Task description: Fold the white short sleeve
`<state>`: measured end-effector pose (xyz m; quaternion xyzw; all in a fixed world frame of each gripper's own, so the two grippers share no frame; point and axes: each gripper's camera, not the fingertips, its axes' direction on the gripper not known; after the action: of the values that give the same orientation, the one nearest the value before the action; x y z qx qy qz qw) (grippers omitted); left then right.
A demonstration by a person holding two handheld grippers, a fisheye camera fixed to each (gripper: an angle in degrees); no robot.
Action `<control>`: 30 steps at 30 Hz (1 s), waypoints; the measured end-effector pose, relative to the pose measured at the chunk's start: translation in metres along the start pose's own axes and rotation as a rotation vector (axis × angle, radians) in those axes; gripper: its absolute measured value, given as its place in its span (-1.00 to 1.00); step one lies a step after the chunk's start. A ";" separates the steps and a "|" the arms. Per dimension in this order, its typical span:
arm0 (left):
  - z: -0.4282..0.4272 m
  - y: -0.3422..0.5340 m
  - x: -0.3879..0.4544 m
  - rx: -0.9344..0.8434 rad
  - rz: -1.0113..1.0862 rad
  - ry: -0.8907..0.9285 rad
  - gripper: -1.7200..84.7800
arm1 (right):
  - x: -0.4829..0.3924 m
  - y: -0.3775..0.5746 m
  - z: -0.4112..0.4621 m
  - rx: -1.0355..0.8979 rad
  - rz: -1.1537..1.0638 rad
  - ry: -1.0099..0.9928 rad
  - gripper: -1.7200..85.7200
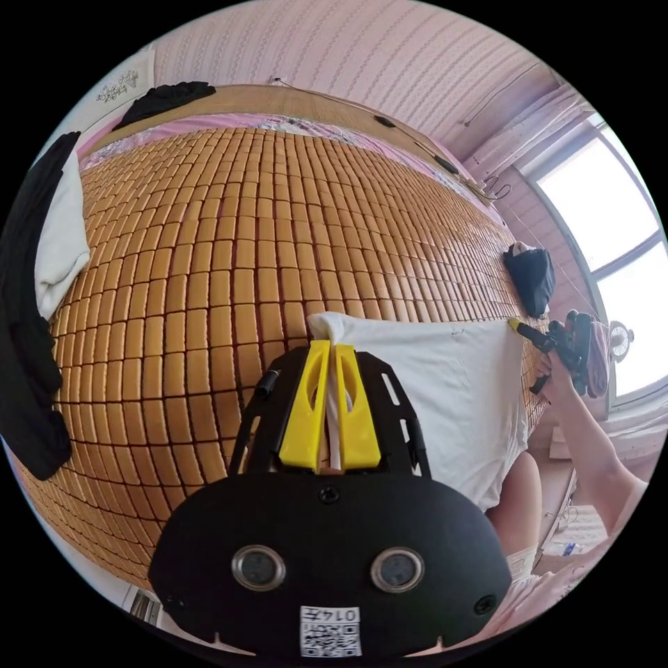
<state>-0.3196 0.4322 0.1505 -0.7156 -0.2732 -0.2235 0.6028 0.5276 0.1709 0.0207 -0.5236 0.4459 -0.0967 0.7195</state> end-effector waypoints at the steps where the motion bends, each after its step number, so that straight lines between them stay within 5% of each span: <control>1: 0.000 -0.007 0.000 0.015 -0.001 -0.014 -0.98 | 0.000 -0.004 0.000 0.007 0.003 -0.001 -0.94; 12: -0.010 -0.030 0.009 0.047 0.059 -0.124 -0.82 | -0.035 0.034 -0.036 0.049 -0.064 0.205 -0.86; 16: -0.049 0.045 0.029 0.127 0.094 0.163 -0.89 | -0.085 0.118 -0.050 0.010 -0.164 0.100 -0.83; 23: 0.006 0.169 0.105 -0.119 0.158 0.246 -0.83 | -0.188 0.212 -0.038 -0.136 -0.400 0.041 -0.82; 30: 0.035 0.177 0.134 -0.168 0.210 0.074 -0.96 | -0.206 0.220 -0.021 -0.228 -0.430 0.079 -0.96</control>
<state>-0.1026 0.4608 0.1003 -0.7793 -0.1547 -0.2075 0.5707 0.3197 0.3773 -0.0533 -0.6801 0.3600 -0.2173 0.6005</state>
